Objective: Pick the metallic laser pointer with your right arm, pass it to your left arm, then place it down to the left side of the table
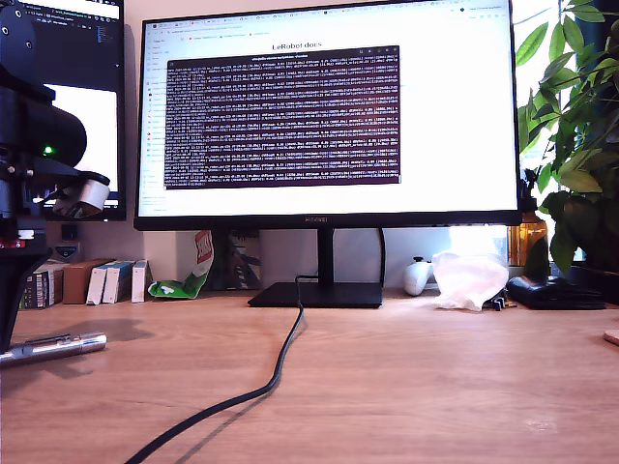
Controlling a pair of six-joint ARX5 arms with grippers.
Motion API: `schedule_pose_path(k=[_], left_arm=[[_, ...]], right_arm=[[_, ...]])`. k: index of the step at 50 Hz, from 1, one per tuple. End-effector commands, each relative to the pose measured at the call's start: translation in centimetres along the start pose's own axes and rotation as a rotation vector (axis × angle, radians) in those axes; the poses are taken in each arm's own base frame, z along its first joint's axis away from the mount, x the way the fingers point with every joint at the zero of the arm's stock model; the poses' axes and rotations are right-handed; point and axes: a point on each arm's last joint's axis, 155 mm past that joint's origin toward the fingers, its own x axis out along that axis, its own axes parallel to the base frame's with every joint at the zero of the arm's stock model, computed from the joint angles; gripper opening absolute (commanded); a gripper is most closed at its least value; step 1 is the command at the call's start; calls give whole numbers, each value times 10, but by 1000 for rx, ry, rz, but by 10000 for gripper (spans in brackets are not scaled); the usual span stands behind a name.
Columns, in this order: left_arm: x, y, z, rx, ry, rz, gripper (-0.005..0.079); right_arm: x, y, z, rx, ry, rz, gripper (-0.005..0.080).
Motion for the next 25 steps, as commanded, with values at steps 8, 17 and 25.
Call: schedule_pose_path(k=[8,17,25], left_arm=[[-27,2,18,-6,-46,-6,133],[-61,18,37,-81,-122,33,-19],[-86,31,63,-193,-234,50,-19]], right_arm=[[1,2,1,1,-5,6,-13],[2,2,1,1,-2,6,-13],[4,3,3,36,-9,6,-13]])
